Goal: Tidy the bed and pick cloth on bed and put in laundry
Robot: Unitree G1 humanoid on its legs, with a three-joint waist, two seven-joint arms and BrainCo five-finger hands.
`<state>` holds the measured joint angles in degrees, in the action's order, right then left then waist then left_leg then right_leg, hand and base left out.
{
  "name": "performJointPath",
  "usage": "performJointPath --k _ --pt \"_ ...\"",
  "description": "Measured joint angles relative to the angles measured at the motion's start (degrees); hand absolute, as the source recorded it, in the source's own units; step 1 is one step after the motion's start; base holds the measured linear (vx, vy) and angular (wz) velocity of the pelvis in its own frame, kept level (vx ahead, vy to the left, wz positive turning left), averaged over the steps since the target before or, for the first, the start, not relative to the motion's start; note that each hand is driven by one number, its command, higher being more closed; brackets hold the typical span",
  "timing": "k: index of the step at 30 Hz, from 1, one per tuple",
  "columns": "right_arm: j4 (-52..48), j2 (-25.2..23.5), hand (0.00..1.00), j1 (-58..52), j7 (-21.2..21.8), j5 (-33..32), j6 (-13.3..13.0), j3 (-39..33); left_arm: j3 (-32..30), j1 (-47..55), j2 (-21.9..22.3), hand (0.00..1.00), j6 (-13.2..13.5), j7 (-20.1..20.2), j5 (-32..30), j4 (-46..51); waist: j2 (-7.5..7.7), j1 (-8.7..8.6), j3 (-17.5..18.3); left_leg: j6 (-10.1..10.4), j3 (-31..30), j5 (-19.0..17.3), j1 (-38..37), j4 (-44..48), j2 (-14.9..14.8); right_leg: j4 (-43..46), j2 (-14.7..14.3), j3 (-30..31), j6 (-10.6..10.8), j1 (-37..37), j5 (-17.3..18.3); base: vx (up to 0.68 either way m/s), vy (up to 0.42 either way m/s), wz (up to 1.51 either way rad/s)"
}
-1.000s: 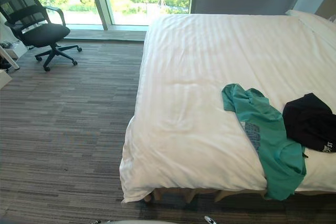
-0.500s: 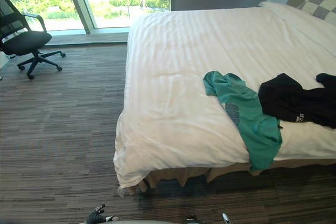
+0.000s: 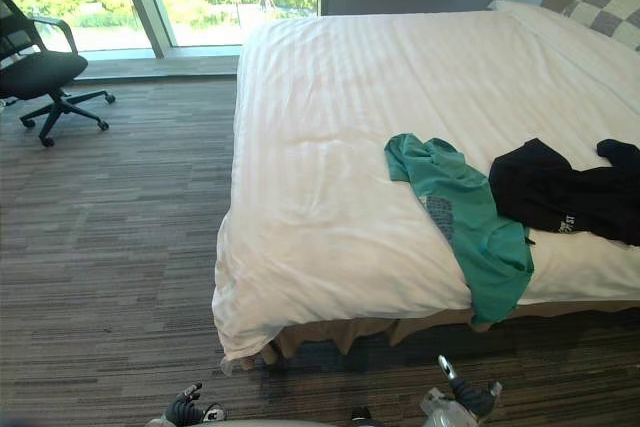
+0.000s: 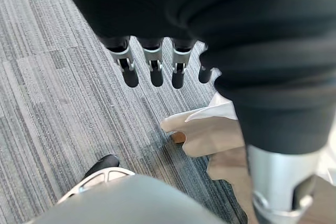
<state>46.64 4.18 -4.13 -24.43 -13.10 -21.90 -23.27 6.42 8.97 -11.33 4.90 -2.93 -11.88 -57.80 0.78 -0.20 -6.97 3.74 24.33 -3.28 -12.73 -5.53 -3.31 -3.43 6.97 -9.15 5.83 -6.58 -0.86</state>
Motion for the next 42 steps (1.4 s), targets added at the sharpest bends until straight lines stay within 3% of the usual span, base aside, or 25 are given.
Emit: performJointPath --k 3,5,6,11,13,14,18,23,30,37,40,42 --pt "-14.52 8.54 0.0 1.05 8.55 -0.48 1.64 -5.8 -0.72 2.47 -0.02 0.0 1.17 0.05 -0.01 3.44 0.21 -0.39 -0.06 -0.52 -1.35 -0.39 0.18 0.01 0.13 1.43 0.36 -0.77 -0.01 0.25 0.03 -0.01 -0.006 0.19" --pt "-22.63 15.73 0.0 2.91 13.62 -1.29 4.55 -6.85 -0.8 4.28 -0.18 0.0 1.87 0.04 -0.01 6.09 0.48 -0.53 0.17 -0.77 -1.52 -0.96 0.69 0.63 0.23 2.24 0.67 -0.86 -0.03 0.93 0.12 -0.05 0.008 0.05" --pt "-28.29 18.9 0.0 4.42 16.73 -1.27 8.03 -6.94 -0.78 5.61 -0.45 0.0 0.86 0.27 -0.02 8.74 1.32 -0.68 0.69 -0.85 -1.49 -1.06 1.49 1.02 0.37 2.39 0.88 -0.84 -0.01 1.75 0.16 -0.06 -0.005 -0.05" --pt "-42.62 20.17 0.0 7.26 27.29 1.88 18.6 -2.34 -0.76 6.67 -1.45 0.0 -6.43 5.14 0.92 13.97 2.96 -0.62 2.02 -0.93 -2.09 -1.09 1.94 1.74 0.83 2.65 1.5 -1.02 0.05 2.03 0.9 -0.07 -0.031 0.03" --pt "-44.07 19.57 0.0 7.49 30.42 4.07 21.5 -0.42 -0.77 6.71 -1.16 0.0 -7.6 7.0 2.18 15.45 2.15 -0.6 2.48 -1.1 -2.99 -1.0 2.6 1.84 1.1 2.92 1.85 -1.3 0.26 2.32 1.12 -0.06 -0.021 0.18" --pt "-44.49 19.34 1.0 8.13 32.06 5.48 23.24 0.75 -0.7 6.48 -0.78 0.0 -8.31 8.07 2.48 16.15 1.75 -0.56 2.56 -1.15 -3.14 -0.97 2.88 2.08 1.35 3.13 2.2 -1.29 0.53 2.58 1.36 -0.05 -0.008 0.07" --pt "-44.56 19.34 1.0 8.96 35.33 8.02 25.13 4.89 -0.72 6.27 0.44 0.0 -9.68 9.87 4.62 16.16 -0.22 -0.48 3.14 -1.64 -4.53 -0.61 3.86 2.27 1.52 3.5 2.46 -2.66 0.58 3.0 1.39 -0.04 -0.018 0.14" --pt "-44.32 19.32 1.0 11.76 38.12 10.54 25.36 11.77 -1.17 5.45 0.81 0.0 -11.05 10.14 6.3 16.16 -0.39 -0.21 3.25 -1.68 -6.36 -0.26 3.81 2.64 1.12 3.47 2.2 -4.36 0.41 1.61 1.46 -0.01 -0.044 0.19" --pt "-40.97 16.29 1.0 18.11 40.19 11.63 25.1 19.72 -4.41 4.59 0.82 0.0 -12.03 10.08 10.41 15.61 1.15 1.32 2.44 -1.95 -9.8 1.21 3.76 2.07 1.35 3.27 2.5 -7.52 0.31 -0.18 1.49 -0.05 -0.028 0.25" --pt "-37.98 11.67 1.0 20.37 40.0 9.4 26.08 24.95 -6.11 3.49 1.4 0.0 -11.95 10.05 10.79 13.23 1.19 3.0 0.77 -1.92 -14.3 3.81 3.87 -0.01 1.56 2.91 2.58 -12.14 0.02 -1.96 1.73 -0.06 -0.036 0.33" --pt "-36.37 9.76 1.0 24.51 38.85 8.01 27.23 28.43 -7.02 2.32 1.23 0.0 -11.74 10.04 10.79 12.99 1.48 3.77 -1.53 -1.87 -15.98 4.58 6.38 0.29 1.17 4.77 2.86 -13.67 -0.26 -0.55 2.7 -0.1 -0.034 0.32" --pt "-34.12 9.11 1.0 30.05 36.68 6.35 27.35 29.53 -7.07 -0.48 0.33 0.0 -11.28 9.98 10.8 13.03 2.68 4.93 -4.8 -1.56 -17.04 4.97 10.33 2.11 0.46 6.99 2.94 -14.76 -0.87 2.66 3.21 -0.13 -0.041 0.34"
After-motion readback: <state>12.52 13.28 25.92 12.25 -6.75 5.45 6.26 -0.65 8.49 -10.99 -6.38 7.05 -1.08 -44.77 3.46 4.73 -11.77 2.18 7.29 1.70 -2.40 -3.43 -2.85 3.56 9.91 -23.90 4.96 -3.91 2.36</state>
